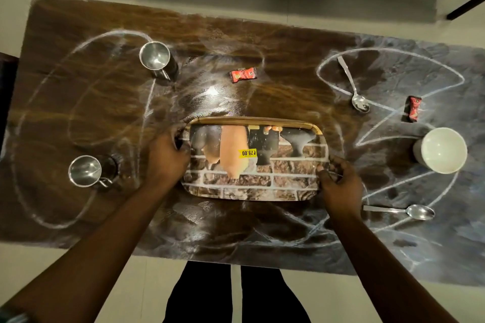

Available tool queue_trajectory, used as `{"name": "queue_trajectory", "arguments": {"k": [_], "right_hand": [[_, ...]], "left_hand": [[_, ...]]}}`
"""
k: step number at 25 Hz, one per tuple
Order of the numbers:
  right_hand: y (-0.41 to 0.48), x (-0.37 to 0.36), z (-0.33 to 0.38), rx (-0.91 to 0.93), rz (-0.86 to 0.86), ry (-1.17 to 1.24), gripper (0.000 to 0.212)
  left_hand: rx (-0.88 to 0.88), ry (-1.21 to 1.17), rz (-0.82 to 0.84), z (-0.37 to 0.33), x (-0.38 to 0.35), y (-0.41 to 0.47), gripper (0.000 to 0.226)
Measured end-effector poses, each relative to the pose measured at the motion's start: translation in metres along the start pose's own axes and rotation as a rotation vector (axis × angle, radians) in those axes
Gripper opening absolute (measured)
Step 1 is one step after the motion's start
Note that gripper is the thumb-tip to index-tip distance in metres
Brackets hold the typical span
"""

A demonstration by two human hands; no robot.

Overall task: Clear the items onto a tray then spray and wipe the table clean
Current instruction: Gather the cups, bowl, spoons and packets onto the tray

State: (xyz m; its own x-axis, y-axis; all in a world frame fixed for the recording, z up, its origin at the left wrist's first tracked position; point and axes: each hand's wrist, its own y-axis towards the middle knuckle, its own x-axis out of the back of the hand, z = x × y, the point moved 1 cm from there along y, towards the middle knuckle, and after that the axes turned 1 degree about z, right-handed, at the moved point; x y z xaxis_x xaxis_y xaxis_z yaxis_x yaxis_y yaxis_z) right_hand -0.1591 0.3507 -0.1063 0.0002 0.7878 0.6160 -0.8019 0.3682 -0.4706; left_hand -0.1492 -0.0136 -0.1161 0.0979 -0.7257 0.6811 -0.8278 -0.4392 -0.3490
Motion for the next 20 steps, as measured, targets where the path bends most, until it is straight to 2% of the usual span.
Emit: {"name": "queue_trajectory", "arguments": {"k": [4,6,9,11,13,15,17,20], "right_hand": [[-0.002,0.001,0.004,-0.008,0.025,-0.026,0.031],[-0.005,0.003,0.009,0.04,-0.015,-0.132,0.036],[-0.028,-0.018,0.037,0.225,-0.033,-0.182,0.035],[-0.056,-0.061,0.064,0.344,0.155,-0.093,0.036],[-0.092,-0.119,0.094,0.404,0.42,0.034,0.036],[-0.126,-0.18,0.122,0.445,0.619,0.099,0.037],[-0.154,-0.232,0.144,0.457,0.778,0.081,0.039],[-0.176,-0.284,0.157,0.514,0.884,-0.054,0.049]], "left_hand": [[-0.049,0.016,-0.022,-0.004,0.003,-0.006,0.044],[-0.092,0.021,-0.072,-0.009,0.017,-0.012,0.043],[-0.146,-0.012,-0.334,0.009,0.064,-0.029,0.039],[-0.047,-0.034,-0.574,0.039,0.1,-0.049,0.045],[0.185,-0.134,-0.731,0.074,0.124,-0.067,0.05],[0.398,-0.284,-0.691,0.107,0.135,-0.075,0.049],[0.537,-0.494,-0.538,0.127,0.133,-0.075,0.038],[0.588,-0.709,-0.404,0.136,0.121,-0.071,0.032]]}}
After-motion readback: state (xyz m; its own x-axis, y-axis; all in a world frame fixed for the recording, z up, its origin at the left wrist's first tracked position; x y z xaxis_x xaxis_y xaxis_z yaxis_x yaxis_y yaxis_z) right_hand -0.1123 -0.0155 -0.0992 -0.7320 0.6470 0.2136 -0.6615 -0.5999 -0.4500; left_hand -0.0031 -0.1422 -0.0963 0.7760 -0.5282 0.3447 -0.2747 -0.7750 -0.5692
